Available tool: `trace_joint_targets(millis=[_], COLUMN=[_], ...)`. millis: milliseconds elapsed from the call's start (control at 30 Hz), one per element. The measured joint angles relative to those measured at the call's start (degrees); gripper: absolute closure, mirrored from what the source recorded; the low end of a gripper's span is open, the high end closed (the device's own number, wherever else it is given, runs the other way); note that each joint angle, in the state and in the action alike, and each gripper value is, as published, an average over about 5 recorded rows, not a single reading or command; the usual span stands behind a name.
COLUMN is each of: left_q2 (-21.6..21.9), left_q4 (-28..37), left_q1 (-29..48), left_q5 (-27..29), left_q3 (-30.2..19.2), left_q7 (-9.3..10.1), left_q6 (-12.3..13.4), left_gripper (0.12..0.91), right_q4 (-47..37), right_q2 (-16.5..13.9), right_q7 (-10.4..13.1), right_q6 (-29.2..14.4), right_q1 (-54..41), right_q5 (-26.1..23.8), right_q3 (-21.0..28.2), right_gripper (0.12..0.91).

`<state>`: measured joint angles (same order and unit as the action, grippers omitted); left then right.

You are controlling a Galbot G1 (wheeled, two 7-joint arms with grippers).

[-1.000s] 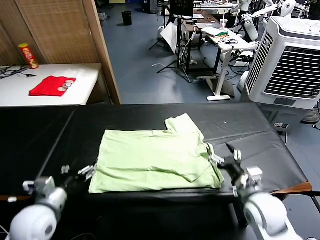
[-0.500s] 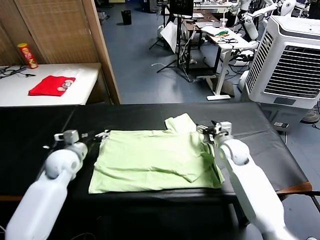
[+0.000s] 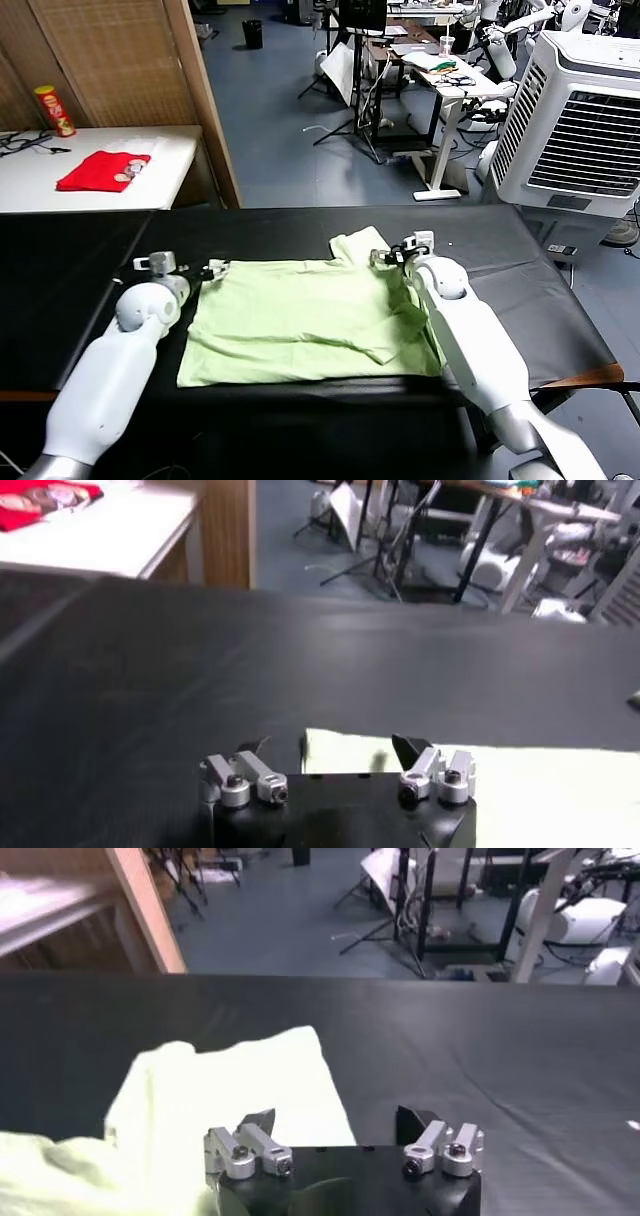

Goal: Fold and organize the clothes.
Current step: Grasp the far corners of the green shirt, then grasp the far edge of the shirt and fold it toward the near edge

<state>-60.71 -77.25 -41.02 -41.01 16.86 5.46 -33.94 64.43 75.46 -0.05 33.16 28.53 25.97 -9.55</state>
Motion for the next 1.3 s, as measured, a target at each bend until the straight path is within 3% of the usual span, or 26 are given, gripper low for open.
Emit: trace_joint_targets(millis=[200, 300, 367, 600, 833, 1133, 1300], left_q2=[-0.10, -0.15, -0.22, 0.57, 2.82, 4.42, 3.62], left_q4=[-0.37, -1.09, -1.58, -4.70, -14.44, -30.90, -38.32], left_q1=[-0.85, -1.12, -1.26, -3.23, -9.88, -23.76, -32.81], left_q5=[0.00, -0.11, -0.19, -0.53, -1.09, -1.74, -1.14], left_q3=[0.17, 0.32, 0.59, 2.70, 6.95, 13.75, 17.25], left_q7=[-0.53, -0.61, -0.60, -0.31, 0.63, 3.14, 3.54], left_q6=[0.12, 0.27, 0.41, 1.42, 1.84, 2.19, 3.16], left_gripper=[0.700, 0.838, 0.893, 0.902, 0.902, 0.902, 0.902], right_q4=[-0.27, 0.12, 0.80, 6.66, 18.10, 32.07, 39.18], right_q2=[0.59, 0.61, 0.43, -1.64, -5.62, -10.30, -12.36], right_q7=[-0.97, -1.44, -2.12, -4.06, -3.55, 3.22, 6.23], right_q6=[-2.39, -4.61, -6.61, -12.88, -12.20, -6.15, -1.63], right_q1=[0.14, 0.63, 1.18, 5.38, 13.41, 23.17, 28.49], right_q5=[-1.42, -1.70, -1.69, -1.17, -0.75, 1.42, 2.88], right_q3=[0.01, -0.45, -0.95, -2.97, -5.21, -6.95, -8.27], right_gripper=[0.823, 0.897, 0.904, 0.904, 0.904, 0.904, 0.904])
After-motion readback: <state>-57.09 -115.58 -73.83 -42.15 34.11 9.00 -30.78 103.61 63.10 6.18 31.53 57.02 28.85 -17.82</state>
